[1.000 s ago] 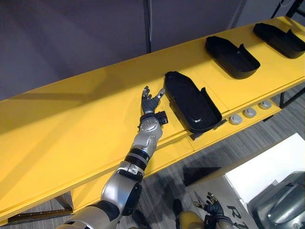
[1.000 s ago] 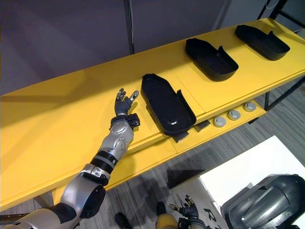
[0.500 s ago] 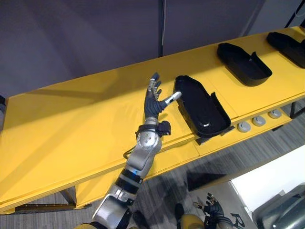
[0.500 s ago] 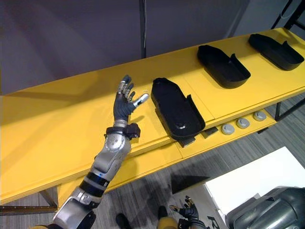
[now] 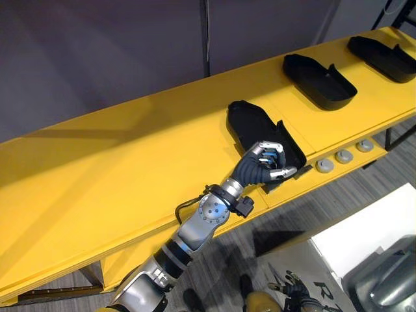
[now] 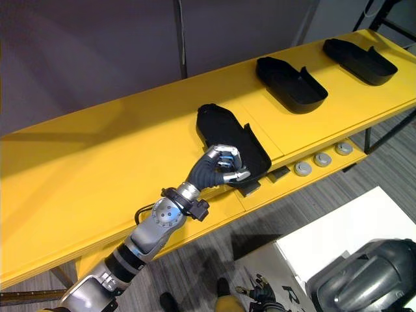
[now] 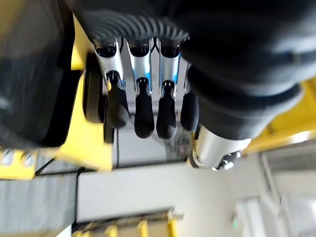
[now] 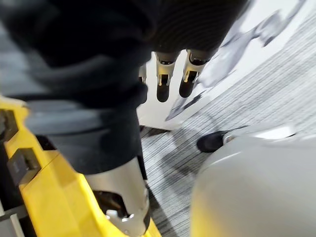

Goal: Walk over and take plastic housings, then place them on the shelf

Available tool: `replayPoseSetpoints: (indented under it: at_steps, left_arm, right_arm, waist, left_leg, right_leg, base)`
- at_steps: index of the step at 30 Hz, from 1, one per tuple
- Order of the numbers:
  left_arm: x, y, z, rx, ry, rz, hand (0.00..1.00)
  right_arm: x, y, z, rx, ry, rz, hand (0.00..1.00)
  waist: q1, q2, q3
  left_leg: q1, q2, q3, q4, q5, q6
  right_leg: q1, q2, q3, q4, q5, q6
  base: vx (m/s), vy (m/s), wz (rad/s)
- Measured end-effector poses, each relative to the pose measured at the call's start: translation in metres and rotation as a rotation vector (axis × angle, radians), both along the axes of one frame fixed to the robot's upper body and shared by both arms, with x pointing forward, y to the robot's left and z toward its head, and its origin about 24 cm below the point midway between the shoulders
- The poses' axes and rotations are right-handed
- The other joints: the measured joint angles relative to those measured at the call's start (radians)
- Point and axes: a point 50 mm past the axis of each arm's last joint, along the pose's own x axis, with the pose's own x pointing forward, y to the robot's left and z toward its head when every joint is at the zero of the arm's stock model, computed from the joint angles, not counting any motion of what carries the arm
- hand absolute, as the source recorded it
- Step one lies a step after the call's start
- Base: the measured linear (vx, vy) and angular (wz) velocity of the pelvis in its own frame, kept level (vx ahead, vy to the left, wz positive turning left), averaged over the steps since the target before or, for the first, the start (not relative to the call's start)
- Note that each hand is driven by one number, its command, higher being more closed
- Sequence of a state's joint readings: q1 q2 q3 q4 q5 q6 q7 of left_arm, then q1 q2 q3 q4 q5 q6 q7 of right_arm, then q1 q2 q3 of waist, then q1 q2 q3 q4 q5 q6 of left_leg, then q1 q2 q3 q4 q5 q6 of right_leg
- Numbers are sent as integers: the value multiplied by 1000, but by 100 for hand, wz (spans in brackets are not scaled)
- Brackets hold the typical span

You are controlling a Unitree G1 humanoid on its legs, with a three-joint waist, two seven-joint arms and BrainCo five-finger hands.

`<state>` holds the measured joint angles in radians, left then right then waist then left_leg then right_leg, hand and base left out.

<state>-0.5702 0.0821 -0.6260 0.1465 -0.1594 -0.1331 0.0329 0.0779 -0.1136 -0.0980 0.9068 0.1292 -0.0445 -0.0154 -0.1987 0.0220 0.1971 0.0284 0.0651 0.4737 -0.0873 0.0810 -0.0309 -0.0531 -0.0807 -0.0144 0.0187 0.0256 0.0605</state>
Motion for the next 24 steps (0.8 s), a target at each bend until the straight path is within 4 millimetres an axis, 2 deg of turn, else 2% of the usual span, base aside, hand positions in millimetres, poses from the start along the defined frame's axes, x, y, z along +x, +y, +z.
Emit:
replayPoseSetpoints:
  at_steps: [4, 7, 13, 17, 24]
  left_arm:
    - [5, -12, -5, 104, -28, -12, 100]
    - [7, -20, -11, 155, -32, -16, 100]
    - [13, -35, -17, 263, -51, -18, 100]
    - [22, -28, -24, 283, -24, 40, 100]
    - [50, -3, -4, 202, -20, 230, 100]
  right_arm:
    - [0, -3, 0, -8, 3, 3, 0]
    - [-1, -3, 0, -8, 5, 2, 0]
    - [0, -3, 0, -9, 3, 1, 0]
    - [1, -4, 1, -11, -2, -1, 0]
    - [5, -5, 4, -15, -31, -25, 0]
  waist:
    - [-13, 9, 3]
    - [-36, 14, 5]
    - [-53, 18, 10]
    - [-53, 22, 18]
    - [-54, 23, 58]
  left_leg:
    - [-9, -1, 6, -4, -6, -5]
    - [-9, -4, 11, -4, -11, -10]
    - [-28, -6, 25, -4, -17, -15]
    - [-33, -5, 35, -1, -14, -12]
    - [-46, -3, 34, 0, -14, -12]
  right_leg:
    - [-23, 2, 34, -15, 26, 4]
    - [-31, 1, 43, -15, 27, 5]
    - [-60, 1, 65, -12, 32, 9]
    - [-67, 5, 85, -12, 43, 8]
    - [-85, 8, 89, -6, 44, 8]
  base:
    - [-80, 2, -27]
    - [-66, -1, -13]
    - [-26, -3, -9]
    - [28, -6, -15]
    - [7, -3, -3]
